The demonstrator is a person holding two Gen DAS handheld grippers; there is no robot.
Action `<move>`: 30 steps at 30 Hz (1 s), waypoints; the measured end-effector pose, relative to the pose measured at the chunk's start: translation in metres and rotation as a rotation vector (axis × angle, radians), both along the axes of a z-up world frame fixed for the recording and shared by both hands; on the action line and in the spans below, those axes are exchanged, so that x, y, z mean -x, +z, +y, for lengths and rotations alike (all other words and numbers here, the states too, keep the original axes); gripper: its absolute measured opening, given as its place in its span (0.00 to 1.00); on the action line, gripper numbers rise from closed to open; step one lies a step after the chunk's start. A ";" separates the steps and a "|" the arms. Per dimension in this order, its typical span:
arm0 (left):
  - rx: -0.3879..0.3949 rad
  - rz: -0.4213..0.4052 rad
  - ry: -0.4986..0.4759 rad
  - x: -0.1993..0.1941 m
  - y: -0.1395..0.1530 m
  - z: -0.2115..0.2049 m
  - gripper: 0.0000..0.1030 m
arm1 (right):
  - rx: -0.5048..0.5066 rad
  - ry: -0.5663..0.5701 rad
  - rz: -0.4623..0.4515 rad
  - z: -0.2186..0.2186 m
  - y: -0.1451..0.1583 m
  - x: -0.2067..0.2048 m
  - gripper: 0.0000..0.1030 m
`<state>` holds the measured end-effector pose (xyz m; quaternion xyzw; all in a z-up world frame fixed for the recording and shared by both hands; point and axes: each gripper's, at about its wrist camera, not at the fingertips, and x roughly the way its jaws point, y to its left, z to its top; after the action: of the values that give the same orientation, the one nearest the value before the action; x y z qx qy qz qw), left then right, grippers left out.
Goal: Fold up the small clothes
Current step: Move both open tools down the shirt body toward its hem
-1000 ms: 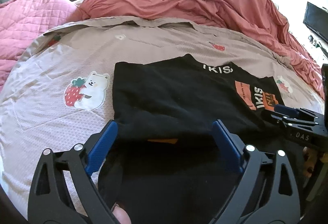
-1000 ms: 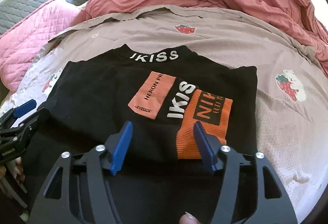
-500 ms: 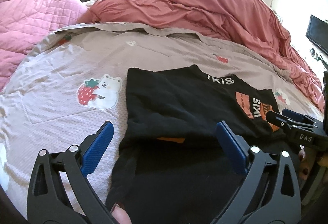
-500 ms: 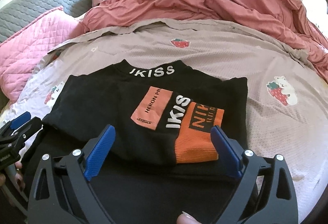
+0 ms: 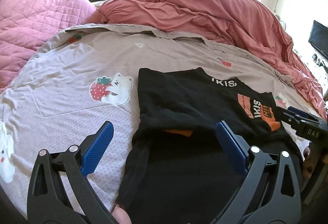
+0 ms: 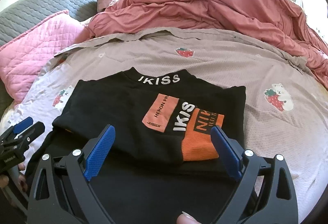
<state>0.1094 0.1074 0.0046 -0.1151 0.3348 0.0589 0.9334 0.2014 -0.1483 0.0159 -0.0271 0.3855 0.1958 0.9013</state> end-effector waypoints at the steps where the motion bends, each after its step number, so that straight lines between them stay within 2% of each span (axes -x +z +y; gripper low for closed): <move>1: -0.003 -0.003 0.002 0.002 0.001 0.000 0.91 | -0.003 0.001 -0.004 0.000 0.002 0.001 0.91; 15: -0.038 0.004 0.001 0.025 0.006 -0.006 0.91 | -0.018 -0.005 -0.016 -0.018 0.024 0.020 0.91; 30: -0.077 0.051 -0.018 0.052 0.007 -0.016 0.91 | 0.006 0.019 0.029 -0.036 0.015 0.054 0.91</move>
<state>0.0570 0.0913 0.0118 -0.0746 0.3569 0.0664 0.9288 0.1477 -0.1847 0.0308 -0.0305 0.3987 0.2038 0.8936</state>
